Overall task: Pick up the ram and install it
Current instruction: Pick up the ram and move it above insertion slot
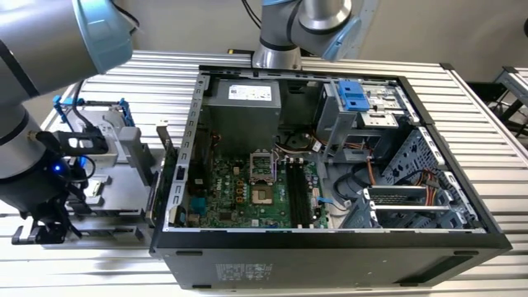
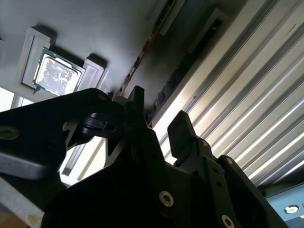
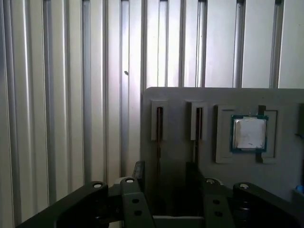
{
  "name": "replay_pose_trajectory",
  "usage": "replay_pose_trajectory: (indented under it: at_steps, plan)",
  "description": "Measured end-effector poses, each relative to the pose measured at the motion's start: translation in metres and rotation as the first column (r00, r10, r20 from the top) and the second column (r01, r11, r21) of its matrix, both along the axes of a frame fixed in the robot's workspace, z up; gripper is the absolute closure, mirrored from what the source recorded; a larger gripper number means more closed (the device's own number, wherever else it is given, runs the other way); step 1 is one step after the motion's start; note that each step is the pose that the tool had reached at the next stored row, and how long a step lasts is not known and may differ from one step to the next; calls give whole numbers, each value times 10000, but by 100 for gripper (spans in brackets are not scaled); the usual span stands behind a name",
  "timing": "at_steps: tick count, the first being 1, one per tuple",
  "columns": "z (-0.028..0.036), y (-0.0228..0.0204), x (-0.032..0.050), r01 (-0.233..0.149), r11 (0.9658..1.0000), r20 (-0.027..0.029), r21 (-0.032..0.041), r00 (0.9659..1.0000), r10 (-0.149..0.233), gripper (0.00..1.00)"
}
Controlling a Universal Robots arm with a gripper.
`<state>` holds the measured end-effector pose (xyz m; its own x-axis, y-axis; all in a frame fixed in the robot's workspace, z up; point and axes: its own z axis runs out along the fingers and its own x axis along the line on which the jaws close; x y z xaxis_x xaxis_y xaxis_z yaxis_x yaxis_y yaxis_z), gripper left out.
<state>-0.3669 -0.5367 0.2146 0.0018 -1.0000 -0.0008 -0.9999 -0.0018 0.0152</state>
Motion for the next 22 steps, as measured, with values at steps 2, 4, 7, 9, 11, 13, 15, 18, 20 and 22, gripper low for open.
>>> replay_pose_trajectory:
  at_steps: [2,4,7,9,11,13,15,18,20,22]
  plan:
    - [-35,-11,0,0,10000,-4,0,10000,0,0]
    - [-71,-27,0,1,10000,-4,0,10000,-1,0]
    - [-128,-39,-1,2,10000,-2,2,10000,-2,0]
    - [-163,-40,0,2,10000,-4,1,10000,-2,0]
    - [-196,-40,0,1,10000,-3,2,10000,-1,0]
    - [-228,-36,1,0,10000,-4,1,10000,0,0]
    - [-250,-31,1,2,10000,-3,1,10000,-2,0]
    - [-251,-31,0,1,10000,-6,-1,10000,-1,0]
    - [-251,-31,0,2,10000,-6,0,10000,-2,0]
    - [-253,-31,0,2,10000,-5,1,10000,-2,0]
